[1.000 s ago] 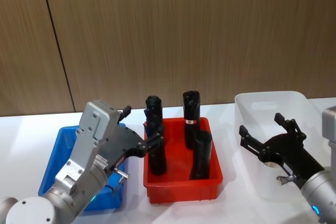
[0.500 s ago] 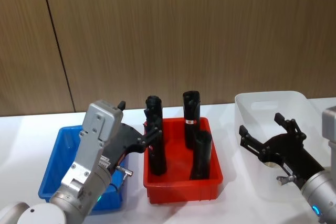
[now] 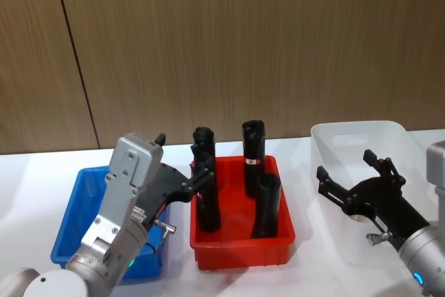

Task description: Pick the cotton swabs from the blue box and place them into the white box.

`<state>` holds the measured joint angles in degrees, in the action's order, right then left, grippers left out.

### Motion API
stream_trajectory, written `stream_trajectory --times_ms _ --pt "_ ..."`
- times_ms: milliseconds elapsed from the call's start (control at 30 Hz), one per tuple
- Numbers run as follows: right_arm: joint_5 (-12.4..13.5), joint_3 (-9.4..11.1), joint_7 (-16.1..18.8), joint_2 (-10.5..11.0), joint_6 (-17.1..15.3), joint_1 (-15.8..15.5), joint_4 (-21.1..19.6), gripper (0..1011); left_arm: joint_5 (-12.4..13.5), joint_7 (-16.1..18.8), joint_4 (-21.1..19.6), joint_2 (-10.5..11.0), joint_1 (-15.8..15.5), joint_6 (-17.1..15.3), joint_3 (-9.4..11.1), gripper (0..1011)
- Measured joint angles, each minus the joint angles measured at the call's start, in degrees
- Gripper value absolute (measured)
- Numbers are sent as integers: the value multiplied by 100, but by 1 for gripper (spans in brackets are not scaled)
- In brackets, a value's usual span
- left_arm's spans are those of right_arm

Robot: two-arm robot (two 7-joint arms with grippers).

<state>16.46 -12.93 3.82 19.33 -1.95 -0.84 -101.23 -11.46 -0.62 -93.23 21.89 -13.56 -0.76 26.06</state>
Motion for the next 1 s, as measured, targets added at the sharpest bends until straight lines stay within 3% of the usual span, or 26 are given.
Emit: stream_trajectory --times_ms 433,1000 --pt "77 4 167 -28 -142 53 57 1002 -2 0 1 1 -3 -2 -4 1004" --pt "168 -51 948 -137 -722 428 500 1002 -3 0 6 1 -3 -4 -4 1004"
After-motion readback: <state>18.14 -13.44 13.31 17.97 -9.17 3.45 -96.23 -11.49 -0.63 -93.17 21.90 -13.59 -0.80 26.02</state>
